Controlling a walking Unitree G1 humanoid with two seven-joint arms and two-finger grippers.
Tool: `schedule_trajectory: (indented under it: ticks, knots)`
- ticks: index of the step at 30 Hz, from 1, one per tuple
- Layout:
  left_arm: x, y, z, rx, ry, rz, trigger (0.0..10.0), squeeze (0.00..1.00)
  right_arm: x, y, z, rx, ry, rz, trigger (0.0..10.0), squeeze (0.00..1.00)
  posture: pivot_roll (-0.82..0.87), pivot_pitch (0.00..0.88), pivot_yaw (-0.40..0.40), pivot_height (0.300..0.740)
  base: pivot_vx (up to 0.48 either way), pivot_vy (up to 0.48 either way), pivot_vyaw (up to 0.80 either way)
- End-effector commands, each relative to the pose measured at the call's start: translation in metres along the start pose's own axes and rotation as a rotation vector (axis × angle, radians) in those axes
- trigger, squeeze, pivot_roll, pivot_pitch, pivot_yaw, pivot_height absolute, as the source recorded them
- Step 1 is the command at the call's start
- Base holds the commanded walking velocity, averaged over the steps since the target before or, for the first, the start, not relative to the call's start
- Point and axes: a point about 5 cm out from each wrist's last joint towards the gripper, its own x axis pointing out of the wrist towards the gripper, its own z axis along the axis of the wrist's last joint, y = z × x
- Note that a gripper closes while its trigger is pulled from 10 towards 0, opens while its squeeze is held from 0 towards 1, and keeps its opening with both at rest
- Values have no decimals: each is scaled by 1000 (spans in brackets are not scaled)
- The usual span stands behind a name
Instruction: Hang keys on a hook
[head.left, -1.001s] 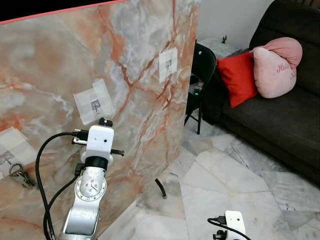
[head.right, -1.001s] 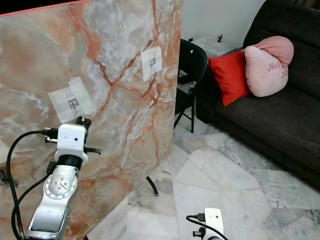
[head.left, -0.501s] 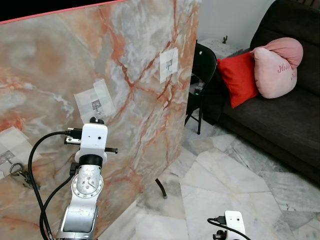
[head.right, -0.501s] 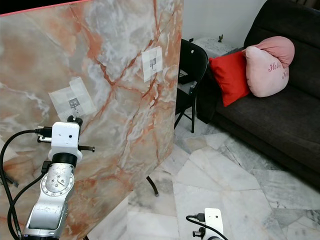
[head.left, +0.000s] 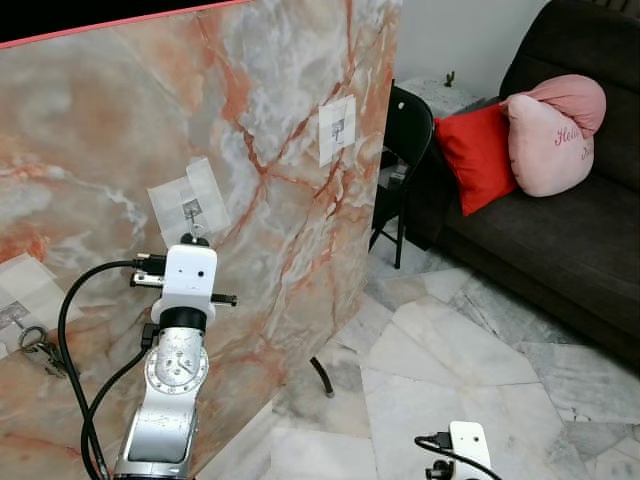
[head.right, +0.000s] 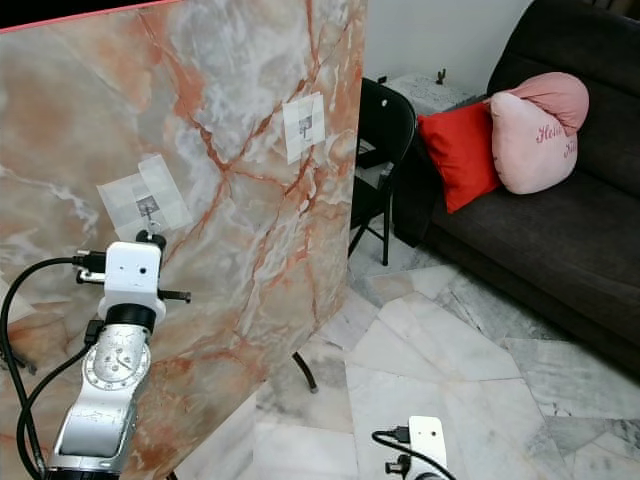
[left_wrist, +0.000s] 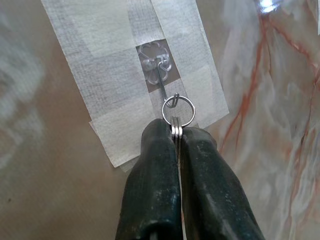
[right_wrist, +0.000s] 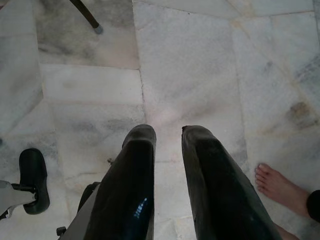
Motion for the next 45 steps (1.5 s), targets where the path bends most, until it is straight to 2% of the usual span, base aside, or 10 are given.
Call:
schedule_trajectory:
  ticks: [1,6,7,9,10,11,12,14,18,45]
  knots:
    - [2,-3,5,8,-8,-13,10000,0,0,-2,0,-6,9,-6,10000,0,68,0,-76,740,0,0,0]
    - [1,-4,4,23,-8,-31,10000,0,0,-2,0,-6,9,-6,10000,0,68,0,-76,740,0,0,0]
    - [1,-5,5,25,-13,-33,10000,39,0,-2,0,-6,9,-6,10000,0,68,0,-76,740,0,0,0]
    - [1,-5,5,18,-10,-30,10000,455,0,-2,0,-7,10,-5,10000,0,68,0,-76,740,0,0,0]
    - [1,-5,5,18,-10,-30,10000,455,0,-2,0,-7,10,-5,10000,0,68,0,-76,740,0,0,0]
    - [1,-4,5,16,-12,-27,10000,800,0,-2,0,-7,10,-5,10000,0,68,0,-76,740,0,0,0]
    - [1,-4,5,16,-12,-26,10000,808,0,-2,0,-7,10,-5,10000,0,68,0,-76,740,0,0,0]
    - [1,-4,5,18,-15,-22,10000,745,0,-2,0,-7,10,-6,10000,0,69,0,-77,740,0,0,0]
    - [1,-3,6,21,-18,-21,10000,733,0,-2,0,-7,10,-6,10000,0,69,0,-77,740,0,0,0]
    - [-11,2,2,14,-29,-91,10000,745,0,-2,0,-10,13,-5,10000,0,73,0,-77,740,0,0,0]
